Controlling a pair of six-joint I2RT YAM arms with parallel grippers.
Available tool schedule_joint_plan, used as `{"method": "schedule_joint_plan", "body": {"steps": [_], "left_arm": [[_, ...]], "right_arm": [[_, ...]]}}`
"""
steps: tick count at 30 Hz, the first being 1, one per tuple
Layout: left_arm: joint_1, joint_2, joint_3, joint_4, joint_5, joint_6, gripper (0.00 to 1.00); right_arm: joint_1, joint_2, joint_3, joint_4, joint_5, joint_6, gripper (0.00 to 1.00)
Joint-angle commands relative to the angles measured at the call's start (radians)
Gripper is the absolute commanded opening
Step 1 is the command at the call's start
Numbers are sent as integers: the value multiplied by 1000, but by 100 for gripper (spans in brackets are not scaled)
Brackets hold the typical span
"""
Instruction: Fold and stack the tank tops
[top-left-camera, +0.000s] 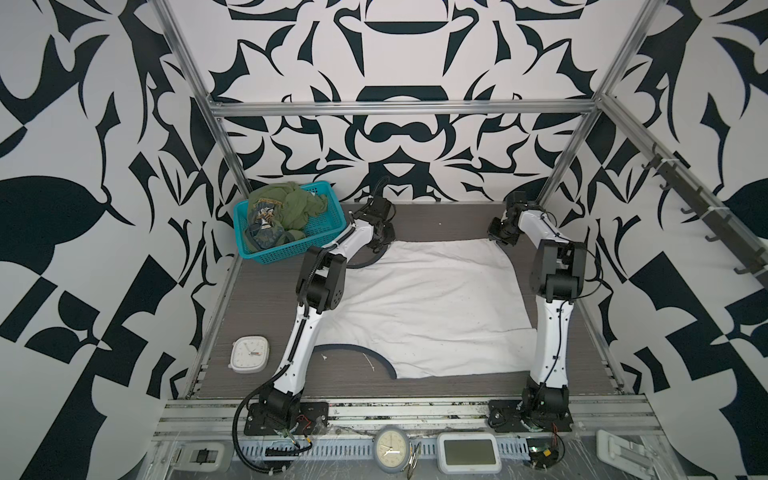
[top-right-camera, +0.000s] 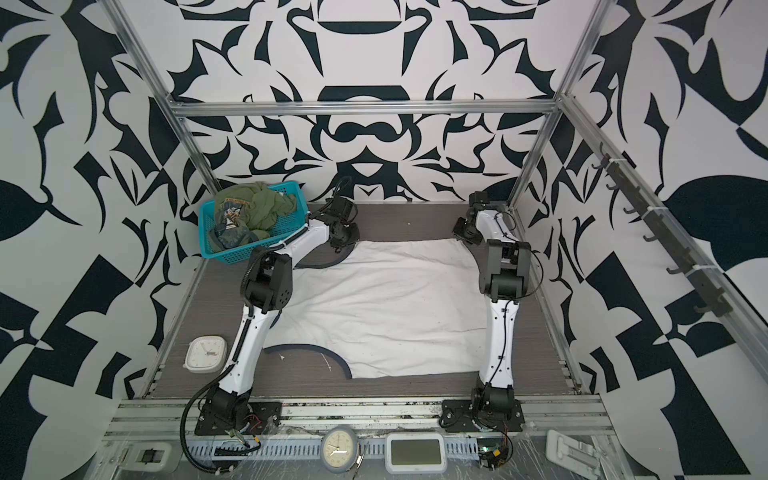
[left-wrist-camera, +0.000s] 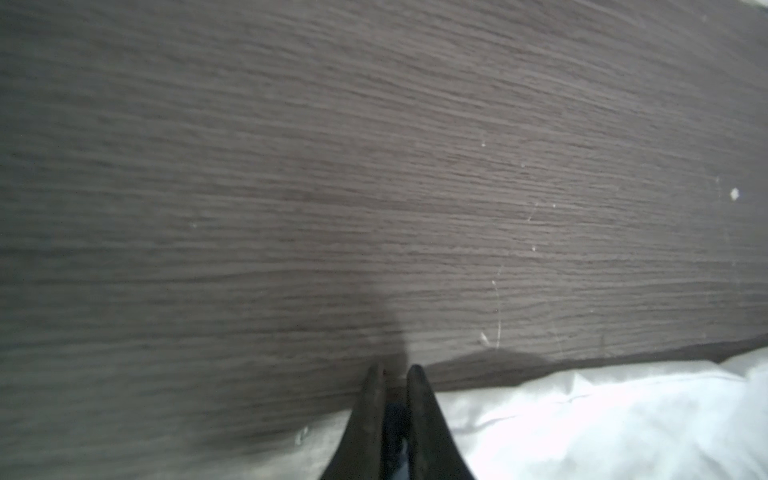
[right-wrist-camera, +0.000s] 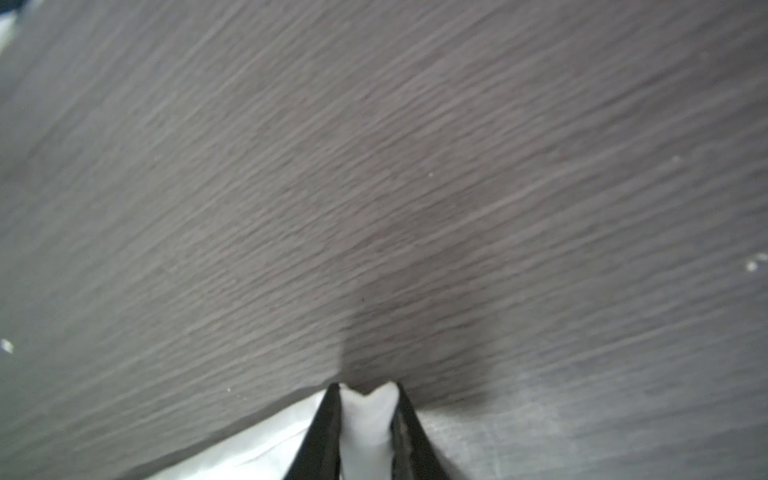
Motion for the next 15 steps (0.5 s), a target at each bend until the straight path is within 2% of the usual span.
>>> {"method": "schedule_joint_plan", "body": {"steps": [1,3,6,11,15], "left_arm": [[-6,-42,-23,-36,-14,1,9],[-7,-60,-26,-25,-27,-3,5],[-7,-106,-55,19,-44,-7,0],[-9,-194,-135,105,-74,1,0],[-23,-247,-206,156,-93,22,0]], "right_arm": [[3,-54,2,-27,26,-5,11],[3,-59,15,-29,27,-10,6],[3,-69,36,-33,43,-14,5],[-8,-114,26,-12,52,-18,3],[-18,-177,-58,52,54,-15,2]]}}
